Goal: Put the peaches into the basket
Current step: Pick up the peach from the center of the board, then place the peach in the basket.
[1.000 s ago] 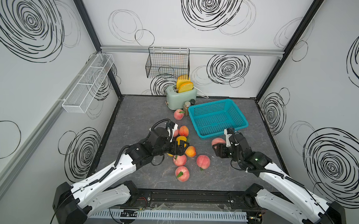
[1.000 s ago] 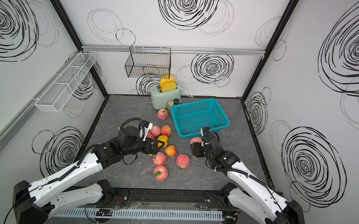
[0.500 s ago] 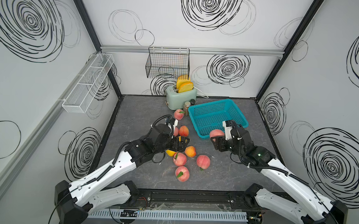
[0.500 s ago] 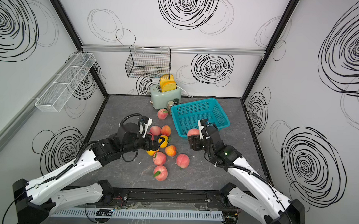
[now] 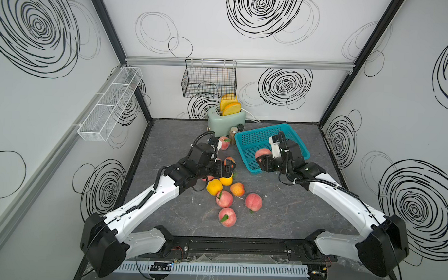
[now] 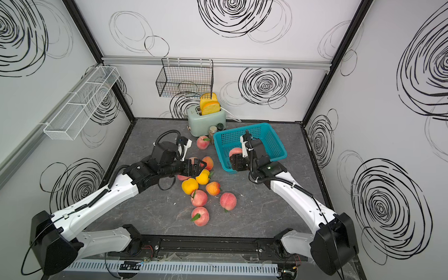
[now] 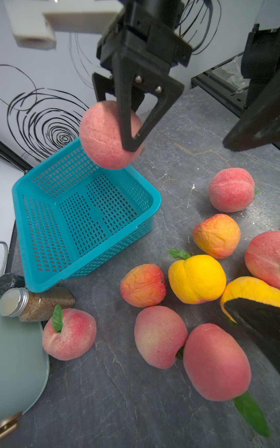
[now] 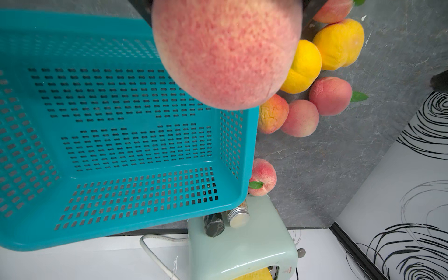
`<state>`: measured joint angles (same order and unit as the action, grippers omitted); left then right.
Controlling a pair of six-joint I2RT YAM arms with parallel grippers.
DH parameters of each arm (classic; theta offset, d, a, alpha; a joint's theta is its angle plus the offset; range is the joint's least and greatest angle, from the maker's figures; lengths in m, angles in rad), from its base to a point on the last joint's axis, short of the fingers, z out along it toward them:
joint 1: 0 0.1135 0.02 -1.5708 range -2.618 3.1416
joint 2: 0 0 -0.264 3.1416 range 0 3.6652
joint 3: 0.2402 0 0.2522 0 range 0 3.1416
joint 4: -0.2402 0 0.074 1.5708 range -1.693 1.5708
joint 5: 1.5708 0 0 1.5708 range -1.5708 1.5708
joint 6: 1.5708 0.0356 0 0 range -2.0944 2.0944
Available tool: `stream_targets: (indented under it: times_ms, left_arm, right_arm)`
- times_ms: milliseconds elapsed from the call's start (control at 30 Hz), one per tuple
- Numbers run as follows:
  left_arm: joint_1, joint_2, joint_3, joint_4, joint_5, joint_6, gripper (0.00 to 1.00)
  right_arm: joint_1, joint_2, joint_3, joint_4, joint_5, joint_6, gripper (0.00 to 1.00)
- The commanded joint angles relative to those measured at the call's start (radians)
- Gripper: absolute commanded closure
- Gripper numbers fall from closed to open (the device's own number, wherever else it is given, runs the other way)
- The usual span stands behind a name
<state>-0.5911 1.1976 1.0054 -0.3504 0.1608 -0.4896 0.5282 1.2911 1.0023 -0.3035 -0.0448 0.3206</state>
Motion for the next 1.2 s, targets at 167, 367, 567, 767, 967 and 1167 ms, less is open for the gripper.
stream_targets:
  times_ms: [167, 367, 567, 767, 967, 1167]
  left_arm:
    - [0.06, 0.066, 0.045, 0.136, 0.086, 0.035, 0.02]
    - [0.064, 0.113, 0.069, 0.165, 0.094, 0.045, 0.02]
    - [0.075, 0.136, 0.084, 0.167, 0.089, 0.059, 0.02]
    - [0.107, 0.159, 0.068, 0.203, 0.127, 0.073, 0.02]
    - [0.128, 0.178, 0.053, 0.24, 0.134, 0.068, 0.02]
    - [0.15, 0.191, 0.053, 0.262, 0.137, 0.068, 0.02]
  right_arm:
    - [-0.106, 0.183, 0.137, 0.078, -0.091, -0.108, 0.39]
    - [-0.149, 0.313, 0.217, 0.103, -0.106, -0.136, 0.39]
    - [-0.156, 0.432, 0.294, 0.117, -0.122, -0.144, 0.38]
    - [-0.166, 0.535, 0.365, 0.128, -0.137, -0.15, 0.38]
    - [-0.165, 0.626, 0.424, 0.13, -0.162, -0.15, 0.38]
    - [-0.166, 0.681, 0.457, 0.149, -0.163, -0.141, 0.39]
